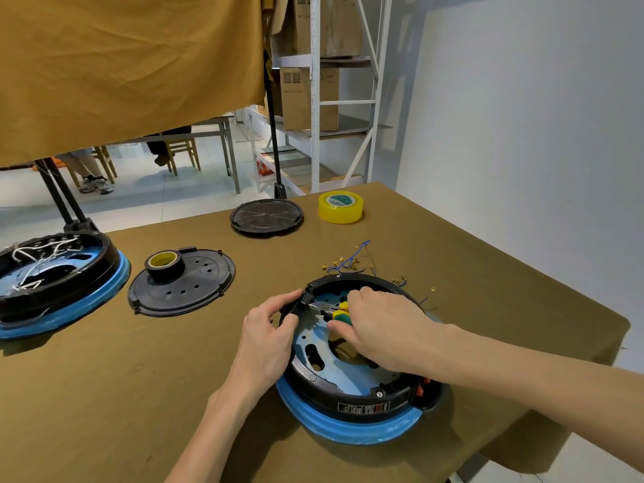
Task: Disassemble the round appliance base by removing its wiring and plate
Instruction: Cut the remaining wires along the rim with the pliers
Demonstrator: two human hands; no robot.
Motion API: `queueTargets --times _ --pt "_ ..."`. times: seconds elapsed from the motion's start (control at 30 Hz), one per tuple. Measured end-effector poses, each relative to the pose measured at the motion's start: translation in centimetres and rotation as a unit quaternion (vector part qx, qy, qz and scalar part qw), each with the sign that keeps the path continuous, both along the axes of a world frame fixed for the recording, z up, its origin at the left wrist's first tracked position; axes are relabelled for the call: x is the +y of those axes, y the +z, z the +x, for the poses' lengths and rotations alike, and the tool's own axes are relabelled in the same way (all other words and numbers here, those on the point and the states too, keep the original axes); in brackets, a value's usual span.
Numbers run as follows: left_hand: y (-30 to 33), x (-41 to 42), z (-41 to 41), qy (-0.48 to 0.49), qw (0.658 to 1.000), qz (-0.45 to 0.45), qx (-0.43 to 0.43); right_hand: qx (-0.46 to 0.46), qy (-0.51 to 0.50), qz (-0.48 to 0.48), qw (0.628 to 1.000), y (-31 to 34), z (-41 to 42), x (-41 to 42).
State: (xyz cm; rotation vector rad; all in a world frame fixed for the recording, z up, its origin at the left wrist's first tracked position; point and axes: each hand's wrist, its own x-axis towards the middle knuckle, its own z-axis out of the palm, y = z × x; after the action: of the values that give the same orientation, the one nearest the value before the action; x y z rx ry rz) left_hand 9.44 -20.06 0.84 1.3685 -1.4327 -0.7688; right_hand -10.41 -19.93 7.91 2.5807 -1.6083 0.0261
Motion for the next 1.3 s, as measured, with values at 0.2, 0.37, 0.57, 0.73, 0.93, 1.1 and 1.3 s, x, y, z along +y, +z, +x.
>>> queueTargets --times 0.2,0.37,0.57,0.73,0.93,1.1,1.3 --pt "0.1 -0.2 -0.1 0.006 1.0 -0.001 0.002 -0.064 -0.024 0.092 0.993 -0.1 -0.3 -0.5" --pt "0.2 -0.2 0.1 0.007 0.999 -0.004 -0.044 -0.012 -0.026 0.021 0.999 -0.3 0.0 0.2" --pt "0.2 -0.1 0.3 0.002 0.999 0.0 -0.048 -0.071 -0.037 0.102 0.992 0.2 -0.4 -0.2" --pt "0.3 -0.1 0.3 -0.003 0.998 -0.004 -0.061 0.019 -0.014 -0.044 0.999 -1.3 0.4 0.6" --pt "0.3 0.0 0.4 -0.001 0.998 -0.012 -0.067 -0.056 -0.047 0.079 0.994 -0.3 -0.4 -0.3" --pt "0.2 0.0 0.3 -0.002 0.998 -0.016 -0.067 0.017 -0.019 -0.046 0.999 -1.6 0.6 0.7" --pt "0.2 -0.1 0.4 0.002 0.997 -0.017 -0.069 0.019 -0.033 -0.022 0.999 -0.8 0.2 0.8"
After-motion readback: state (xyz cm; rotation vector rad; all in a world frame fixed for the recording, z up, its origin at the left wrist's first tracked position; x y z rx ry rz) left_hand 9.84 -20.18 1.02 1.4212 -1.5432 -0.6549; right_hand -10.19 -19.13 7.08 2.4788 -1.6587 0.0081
